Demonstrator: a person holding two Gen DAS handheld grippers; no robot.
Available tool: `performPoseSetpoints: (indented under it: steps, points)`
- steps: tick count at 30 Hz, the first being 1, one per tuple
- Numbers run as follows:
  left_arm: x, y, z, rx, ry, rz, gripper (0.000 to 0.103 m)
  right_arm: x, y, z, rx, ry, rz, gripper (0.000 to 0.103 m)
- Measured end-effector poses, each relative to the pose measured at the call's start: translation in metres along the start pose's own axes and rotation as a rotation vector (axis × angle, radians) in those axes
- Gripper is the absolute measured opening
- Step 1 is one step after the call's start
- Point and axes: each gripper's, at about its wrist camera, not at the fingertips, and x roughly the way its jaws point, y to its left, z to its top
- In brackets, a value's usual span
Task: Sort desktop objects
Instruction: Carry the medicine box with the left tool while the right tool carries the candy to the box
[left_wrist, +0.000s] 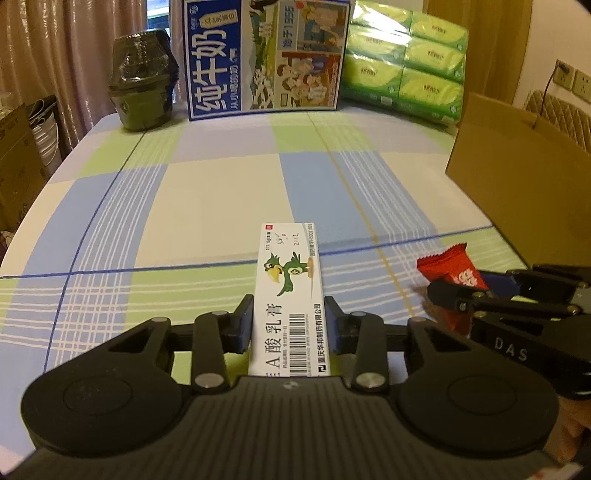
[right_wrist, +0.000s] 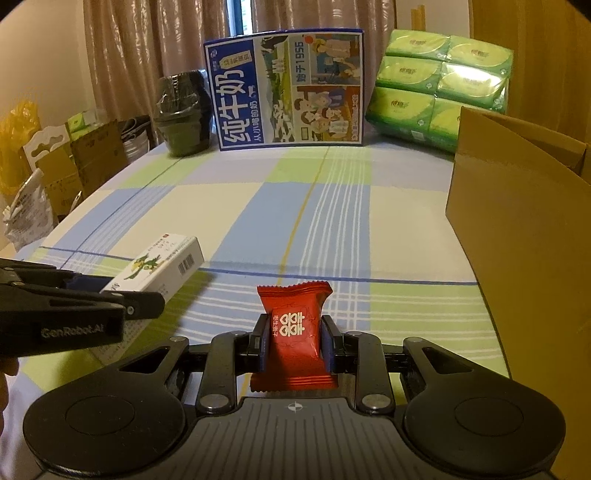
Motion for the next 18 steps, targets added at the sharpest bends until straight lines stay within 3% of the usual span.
performPoseSetpoints:
  steps: [9,18]
  points:
    - [-0.013,-0.005,0.003,0.001,-0.009,0.006,0.033,-0.010,0.000,0.006,0.016,-0.020,0.012,0.025]
    - [-0.047,-0.008,-0.005,-0.019,-0.014,0.005,0.033,-0.050,-0.003,-0.004,0.052,-0.044,0.007,0.025]
